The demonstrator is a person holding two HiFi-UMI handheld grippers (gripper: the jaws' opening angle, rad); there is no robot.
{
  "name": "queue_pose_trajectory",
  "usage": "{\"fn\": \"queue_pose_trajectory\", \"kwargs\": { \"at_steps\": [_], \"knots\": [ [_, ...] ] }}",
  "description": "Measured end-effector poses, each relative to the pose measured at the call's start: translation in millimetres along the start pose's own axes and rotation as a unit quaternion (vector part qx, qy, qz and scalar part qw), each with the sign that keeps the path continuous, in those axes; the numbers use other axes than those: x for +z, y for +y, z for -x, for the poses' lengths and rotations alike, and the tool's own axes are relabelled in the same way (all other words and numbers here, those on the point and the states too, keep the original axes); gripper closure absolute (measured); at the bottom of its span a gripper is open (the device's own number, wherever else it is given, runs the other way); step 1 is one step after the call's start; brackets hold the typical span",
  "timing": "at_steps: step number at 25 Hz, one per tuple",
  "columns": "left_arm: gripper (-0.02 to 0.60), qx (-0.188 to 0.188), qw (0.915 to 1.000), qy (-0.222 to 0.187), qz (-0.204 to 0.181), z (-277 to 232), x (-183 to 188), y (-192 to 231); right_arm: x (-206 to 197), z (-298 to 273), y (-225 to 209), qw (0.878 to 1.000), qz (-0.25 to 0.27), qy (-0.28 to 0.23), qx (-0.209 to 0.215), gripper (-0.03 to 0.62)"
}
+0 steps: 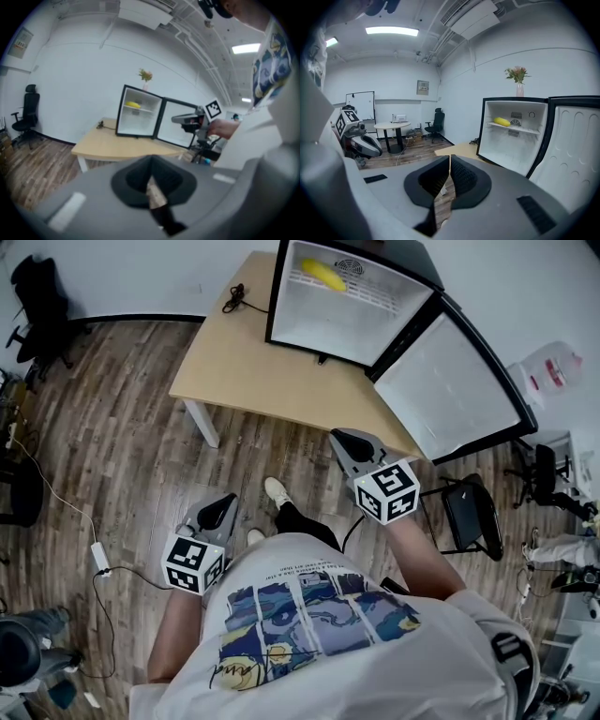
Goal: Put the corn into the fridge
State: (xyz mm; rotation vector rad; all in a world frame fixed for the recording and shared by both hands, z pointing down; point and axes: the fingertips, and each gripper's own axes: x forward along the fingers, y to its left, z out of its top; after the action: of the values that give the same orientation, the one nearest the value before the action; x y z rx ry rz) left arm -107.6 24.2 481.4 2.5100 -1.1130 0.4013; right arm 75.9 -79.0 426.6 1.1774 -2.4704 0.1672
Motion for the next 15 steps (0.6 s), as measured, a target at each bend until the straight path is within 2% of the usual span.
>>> {"fn": "queue_pose_trajectory", "kwargs": {
  "at_steps": [15],
  "knots": [
    [0.572,0.0,0.9999,0.009,0.005,-5.8,-1.9,2.4,-4.5,-5.9,0.1,1.0,0.001,0.005,0.007,0.582]
  ]
}}
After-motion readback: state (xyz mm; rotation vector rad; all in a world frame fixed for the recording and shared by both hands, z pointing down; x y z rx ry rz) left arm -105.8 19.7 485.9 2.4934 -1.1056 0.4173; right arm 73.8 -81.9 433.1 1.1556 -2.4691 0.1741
